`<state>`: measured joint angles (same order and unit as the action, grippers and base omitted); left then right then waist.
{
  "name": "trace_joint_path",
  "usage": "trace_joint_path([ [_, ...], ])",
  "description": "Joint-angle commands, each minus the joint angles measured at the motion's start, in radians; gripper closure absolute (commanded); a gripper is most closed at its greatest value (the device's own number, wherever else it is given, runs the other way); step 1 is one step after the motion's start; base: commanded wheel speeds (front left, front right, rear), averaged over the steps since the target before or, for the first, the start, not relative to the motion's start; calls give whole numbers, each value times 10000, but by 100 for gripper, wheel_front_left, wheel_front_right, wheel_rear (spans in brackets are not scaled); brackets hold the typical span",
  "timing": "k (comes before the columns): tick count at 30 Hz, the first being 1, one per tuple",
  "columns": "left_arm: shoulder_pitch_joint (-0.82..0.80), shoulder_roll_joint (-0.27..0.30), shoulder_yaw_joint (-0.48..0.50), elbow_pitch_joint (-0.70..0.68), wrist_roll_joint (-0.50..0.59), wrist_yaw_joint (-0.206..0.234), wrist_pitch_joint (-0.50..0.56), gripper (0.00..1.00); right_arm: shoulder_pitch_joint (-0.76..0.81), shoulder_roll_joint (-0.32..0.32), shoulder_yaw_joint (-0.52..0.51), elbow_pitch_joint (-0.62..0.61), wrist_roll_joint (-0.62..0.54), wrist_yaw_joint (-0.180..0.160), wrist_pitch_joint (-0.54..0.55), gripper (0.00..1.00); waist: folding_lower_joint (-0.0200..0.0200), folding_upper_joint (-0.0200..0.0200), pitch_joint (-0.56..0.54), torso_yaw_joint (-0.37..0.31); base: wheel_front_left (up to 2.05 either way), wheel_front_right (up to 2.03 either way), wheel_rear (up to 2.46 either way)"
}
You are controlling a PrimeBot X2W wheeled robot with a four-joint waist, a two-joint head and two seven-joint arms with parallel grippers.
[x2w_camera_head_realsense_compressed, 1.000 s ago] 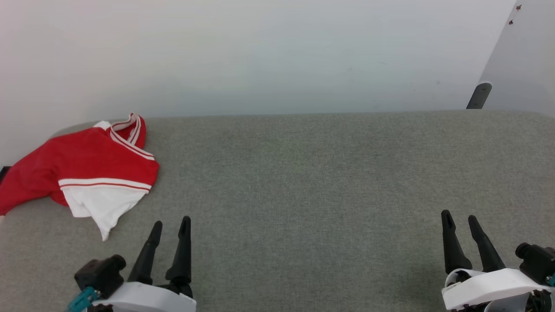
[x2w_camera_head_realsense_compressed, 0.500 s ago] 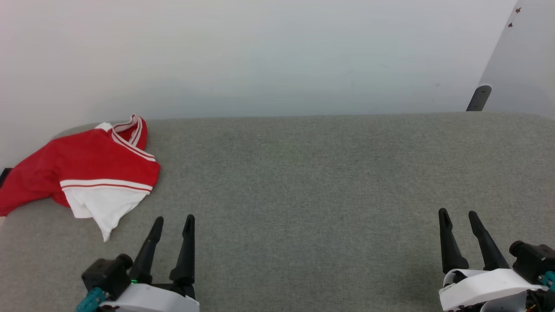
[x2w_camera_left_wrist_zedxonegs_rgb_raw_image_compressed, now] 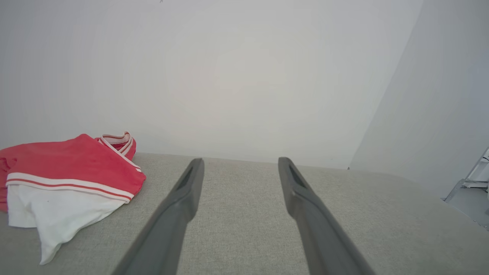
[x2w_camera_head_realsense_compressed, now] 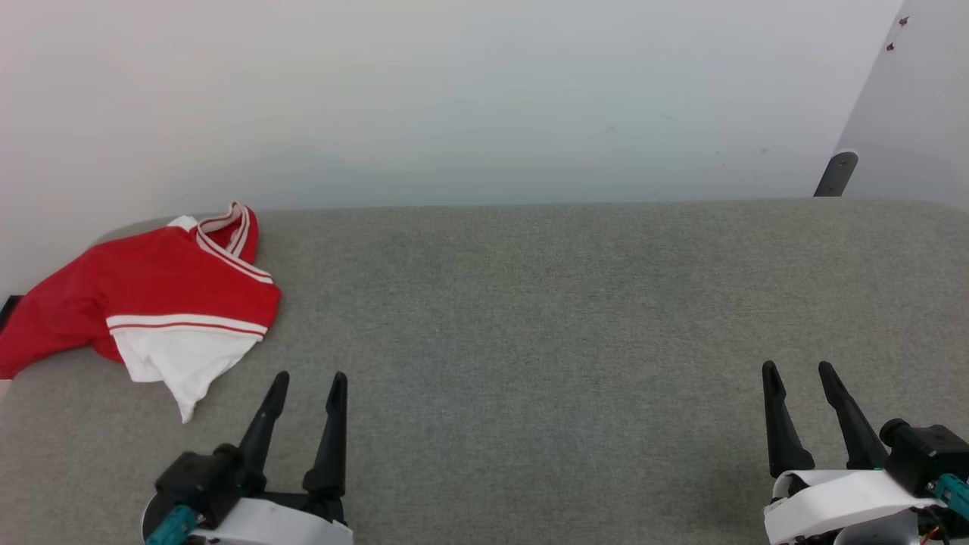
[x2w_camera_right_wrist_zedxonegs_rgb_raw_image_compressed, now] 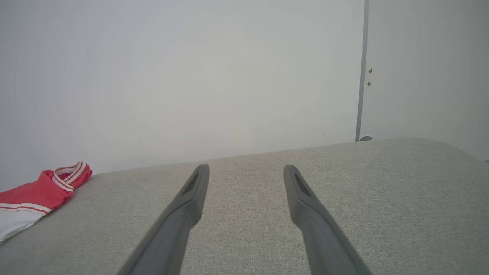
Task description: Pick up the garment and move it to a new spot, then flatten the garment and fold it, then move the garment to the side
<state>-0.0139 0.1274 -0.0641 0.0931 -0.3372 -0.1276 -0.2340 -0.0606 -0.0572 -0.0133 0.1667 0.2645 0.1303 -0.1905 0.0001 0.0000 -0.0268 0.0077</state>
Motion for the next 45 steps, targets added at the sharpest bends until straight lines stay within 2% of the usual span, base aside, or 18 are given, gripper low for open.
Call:
trace_joint_path([
  [1, 72, 40, -26, -66, 194, -34, -77, 0, -78, -8, 27, -71, -181, 7, -84, 0, -1, 0, -2, 1, 0, 0, 0],
  [15, 144, 89, -142, -214, 1043, -45, -321, 0, -12, 17, 37, -203, -1198, 7, -275, 0, -1, 0, -47, 44, 0, 0, 0],
  [26, 82, 17, -112, -201, 926, -47, -304, 0, 89, 34, 10, -242, -1287, 7, -219, 0, -1, 0, -58, 166, 0, 0, 0],
  [31, -99, -95, 234, 122, 900, 241, -302, 0, 135, -22, 200, -312, -1214, 7, -157, 0, -1, 0, -173, 821, 0, 0, 0],
  [40, -514, -85, 641, 754, 860, 654, -301, 0, -20, -122, 729, -179, -942, 6, -62, 0, -1, 0, -544, 2751, 0, 0, 0],
  [45, -735, -104, 730, 963, 637, 715, -210, 0, -110, -105, 1041, -19, -851, 6, -93, 0, -1, 0, -714, 3681, 0, 0, 0],
])
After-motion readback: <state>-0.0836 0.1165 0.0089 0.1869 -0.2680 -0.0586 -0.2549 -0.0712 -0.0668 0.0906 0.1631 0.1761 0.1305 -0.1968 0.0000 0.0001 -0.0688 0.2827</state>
